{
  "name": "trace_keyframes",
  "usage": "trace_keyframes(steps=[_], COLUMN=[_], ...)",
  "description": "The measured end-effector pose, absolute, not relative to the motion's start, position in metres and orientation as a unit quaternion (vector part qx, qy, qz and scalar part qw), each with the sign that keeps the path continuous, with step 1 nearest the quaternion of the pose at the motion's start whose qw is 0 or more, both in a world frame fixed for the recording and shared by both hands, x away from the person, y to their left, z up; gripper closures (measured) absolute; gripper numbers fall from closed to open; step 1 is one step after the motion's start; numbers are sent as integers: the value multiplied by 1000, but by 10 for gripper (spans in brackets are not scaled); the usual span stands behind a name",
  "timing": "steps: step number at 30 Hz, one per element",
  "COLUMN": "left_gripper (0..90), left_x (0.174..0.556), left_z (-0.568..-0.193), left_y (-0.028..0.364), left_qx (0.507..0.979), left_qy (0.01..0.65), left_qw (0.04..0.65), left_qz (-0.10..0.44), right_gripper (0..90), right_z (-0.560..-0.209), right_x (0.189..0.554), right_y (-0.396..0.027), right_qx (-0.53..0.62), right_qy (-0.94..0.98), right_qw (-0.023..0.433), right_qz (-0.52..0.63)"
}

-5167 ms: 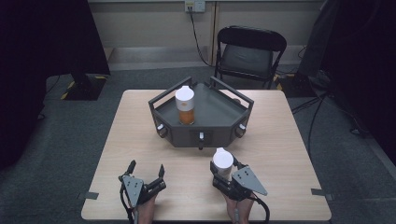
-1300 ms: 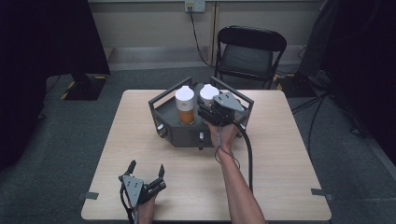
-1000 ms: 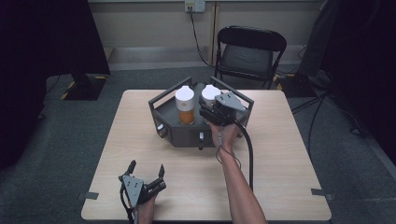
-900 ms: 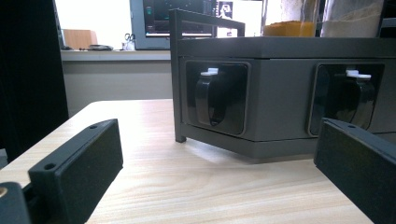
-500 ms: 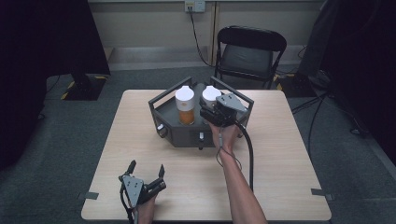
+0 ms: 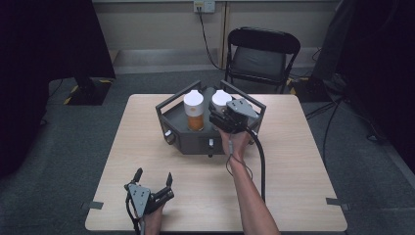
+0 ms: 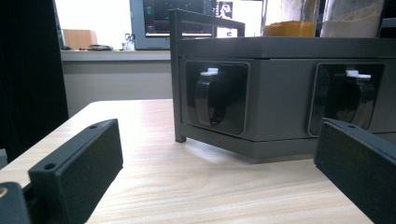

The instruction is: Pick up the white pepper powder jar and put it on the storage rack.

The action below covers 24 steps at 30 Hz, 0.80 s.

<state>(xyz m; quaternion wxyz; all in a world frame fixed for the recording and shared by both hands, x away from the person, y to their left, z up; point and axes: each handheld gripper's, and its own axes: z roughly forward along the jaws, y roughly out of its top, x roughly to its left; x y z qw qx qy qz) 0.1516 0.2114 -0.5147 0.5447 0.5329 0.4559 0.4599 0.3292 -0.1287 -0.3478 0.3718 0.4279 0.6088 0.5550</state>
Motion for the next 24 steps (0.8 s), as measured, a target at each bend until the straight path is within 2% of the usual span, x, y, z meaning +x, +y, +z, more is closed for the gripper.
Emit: trace_keyframes(steps=[2,3,4,5,9,24], left_gripper=[6,6,6,6,6,6], left_x=[152,152,152,152,152,152], left_z=[-515,-515,-515,-515,-515,-515], left_y=[211,211,211,211,211,212], left_qx=[533,533,533,533,533,533], left_qy=[456,456,456,456,456,455], left_qw=[545,545,545,545,545,545], left_qz=[460,460,460,460,460,459], right_gripper=[181,181,100,100,5,0], right_z=[-351,-351,-354,-354,-357,-369], right_x=[328,328,327,327,324,307], right_y=[-127,-127,-126,-126,-125,-130], right_qx=[429,429,428,428,428,418], right_qy=[602,602,594,594,582,581], right_qw=[380,380,388,388,395,398], right_qz=[556,556,560,560,567,574])
